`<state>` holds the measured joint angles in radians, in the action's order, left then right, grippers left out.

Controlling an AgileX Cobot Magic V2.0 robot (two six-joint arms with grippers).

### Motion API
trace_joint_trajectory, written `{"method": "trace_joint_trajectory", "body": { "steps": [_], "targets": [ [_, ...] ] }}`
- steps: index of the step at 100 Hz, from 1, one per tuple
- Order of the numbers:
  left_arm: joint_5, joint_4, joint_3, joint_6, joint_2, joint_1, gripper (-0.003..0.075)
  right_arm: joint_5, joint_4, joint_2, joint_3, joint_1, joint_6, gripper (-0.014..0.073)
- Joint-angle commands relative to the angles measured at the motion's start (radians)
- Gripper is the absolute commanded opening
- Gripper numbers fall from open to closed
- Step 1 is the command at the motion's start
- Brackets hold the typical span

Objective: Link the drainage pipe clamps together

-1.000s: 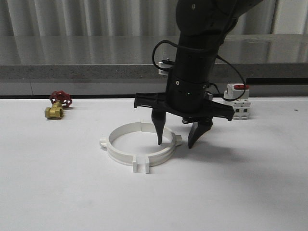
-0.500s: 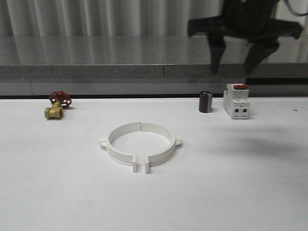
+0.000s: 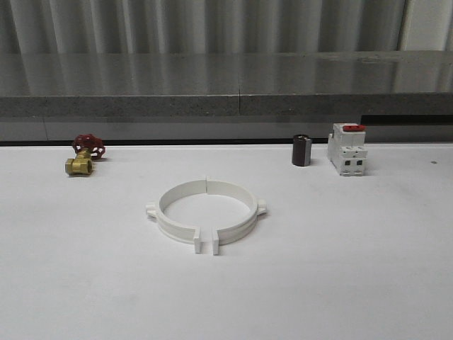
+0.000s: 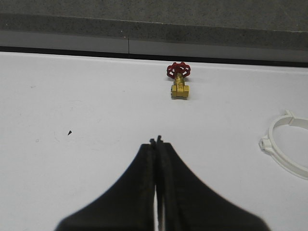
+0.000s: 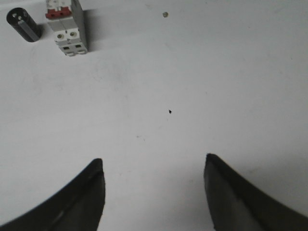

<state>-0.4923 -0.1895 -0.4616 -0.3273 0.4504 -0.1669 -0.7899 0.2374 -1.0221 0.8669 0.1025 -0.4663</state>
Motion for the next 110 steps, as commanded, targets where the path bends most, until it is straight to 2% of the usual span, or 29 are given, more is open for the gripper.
{"method": "trace_joint_trajectory", "body": {
  "steps": [1, 9, 17, 26, 30, 31, 39, 57, 110],
  "targets": [
    [0.069, 0.0, -0.028, -0.001, 0.006, 0.004, -0.002, 0.054, 0.032, 0.113, -0.044, -0.015, 0.016, 0.0457],
    [0.069, 0.0, -0.028, -0.001, 0.006, 0.004, -0.002, 0.046, 0.036, 0.198, -0.114, -0.015, 0.016, 0.0442],
    [0.069, 0.0, -0.028, -0.001, 0.006, 0.004, -0.002, 0.035, 0.042, 0.288, -0.169, -0.015, 0.016, 0.0353],
    [0.069, 0.0, -0.028, -0.001, 0.006, 0.004, -0.002, 0.015, 0.043, 0.374, -0.223, -0.015, 0.016, 0.0164],
    [0.069, 0.0, -0.028, -0.001, 0.006, 0.004, -0.002, 0.006, 0.043, 0.419, -0.242, -0.015, 0.016, 0.0051],
    [0.069, 0.0, -0.028, -0.001, 0.006, 0.004, -0.002, 0.006, 0.043, 0.425, -0.244, -0.015, 0.016, 0.0051],
    [0.069, 0.0, -0.028, -0.001, 0.006, 0.004, -0.002, 0.001, 0.06, 0.481, -0.268, -0.015, 0.016, -0.0118],
    [0.069, 0.0, -0.028, -0.001, 0.006, 0.004, -0.002, -0.014, 0.074, 0.549, -0.272, -0.015, 0.015, -0.0118],
    [0.069, 0.0, -0.028, -0.001, 0.006, 0.004, -0.002, -0.017, 0.076, 0.551, -0.272, -0.015, 0.015, -0.0118]
  ]
}}
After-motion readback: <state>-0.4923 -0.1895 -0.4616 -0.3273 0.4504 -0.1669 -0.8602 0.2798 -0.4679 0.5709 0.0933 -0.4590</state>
